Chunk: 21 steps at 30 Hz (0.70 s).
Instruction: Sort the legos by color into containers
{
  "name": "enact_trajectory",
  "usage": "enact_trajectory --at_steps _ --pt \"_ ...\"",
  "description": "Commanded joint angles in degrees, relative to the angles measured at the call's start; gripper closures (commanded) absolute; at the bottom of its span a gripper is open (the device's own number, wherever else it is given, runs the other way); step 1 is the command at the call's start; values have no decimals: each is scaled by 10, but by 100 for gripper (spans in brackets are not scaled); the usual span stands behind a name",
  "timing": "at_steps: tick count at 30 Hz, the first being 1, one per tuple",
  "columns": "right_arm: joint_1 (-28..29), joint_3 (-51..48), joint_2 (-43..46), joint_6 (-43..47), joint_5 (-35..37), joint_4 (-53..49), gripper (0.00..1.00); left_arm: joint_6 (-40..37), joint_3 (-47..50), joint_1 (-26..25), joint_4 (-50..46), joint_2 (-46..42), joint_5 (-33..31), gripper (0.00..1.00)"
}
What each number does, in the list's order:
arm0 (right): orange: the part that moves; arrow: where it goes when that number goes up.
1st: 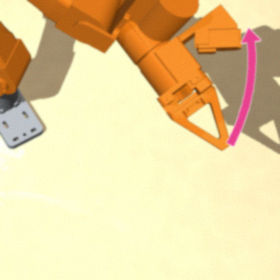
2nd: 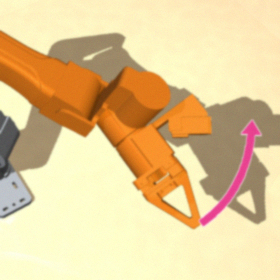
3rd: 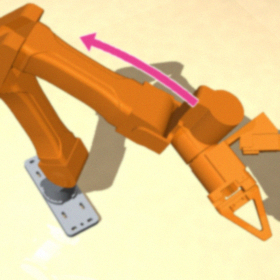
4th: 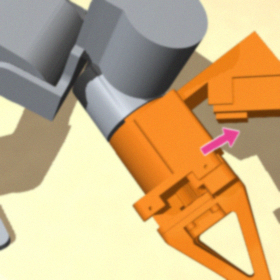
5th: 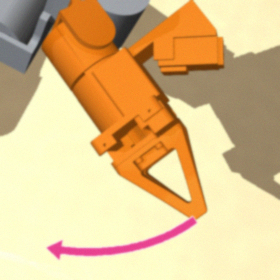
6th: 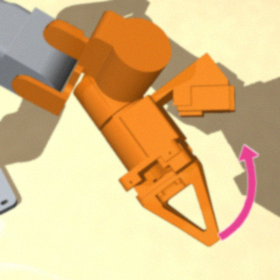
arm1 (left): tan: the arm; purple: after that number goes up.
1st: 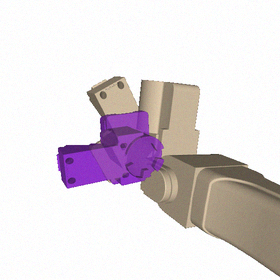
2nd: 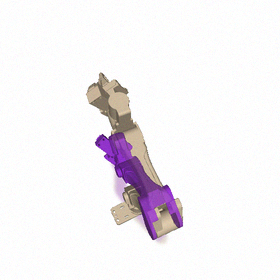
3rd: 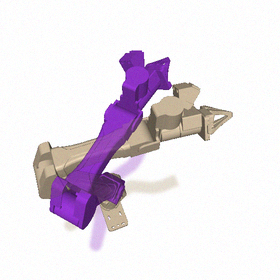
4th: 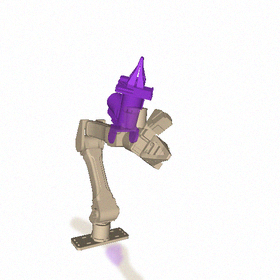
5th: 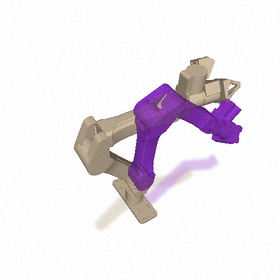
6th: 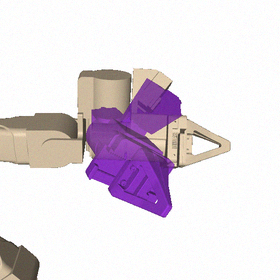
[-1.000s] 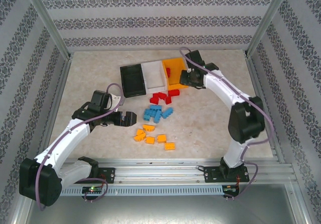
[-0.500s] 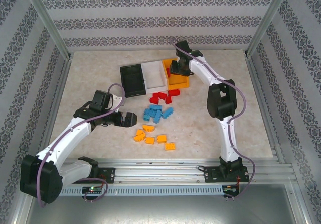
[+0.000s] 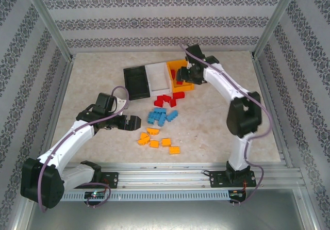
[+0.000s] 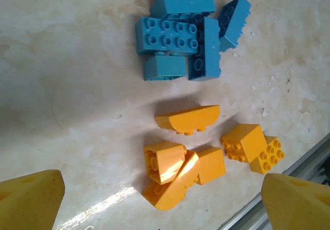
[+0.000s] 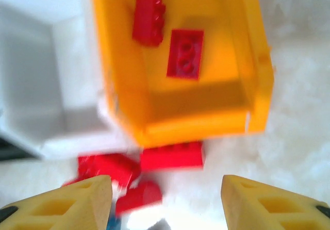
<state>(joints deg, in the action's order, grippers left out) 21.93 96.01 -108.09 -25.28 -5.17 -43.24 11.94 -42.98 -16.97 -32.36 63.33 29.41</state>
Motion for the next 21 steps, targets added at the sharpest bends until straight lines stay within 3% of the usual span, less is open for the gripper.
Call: enact_trajectory --at_steps 1,5,10,15,21 --pt "30 -115 97 3 -13 9 41 -20 -11 -31 -24 13 -9 4" --pt "69 -286 189 -2 -52 57 40 -29 -23 -79 -52 44 -39 5" --pt "92 -366 207 -25 -35 81 36 -29 -24 -93 -53 48 -48 3" --pt "97 -391 186 -91 -45 143 32 -28 -21 -96 -52 55 -47 2" --pt "114 -325 122 -100 -43 137 32 -30 -21 -96 -53 59 -55 0"
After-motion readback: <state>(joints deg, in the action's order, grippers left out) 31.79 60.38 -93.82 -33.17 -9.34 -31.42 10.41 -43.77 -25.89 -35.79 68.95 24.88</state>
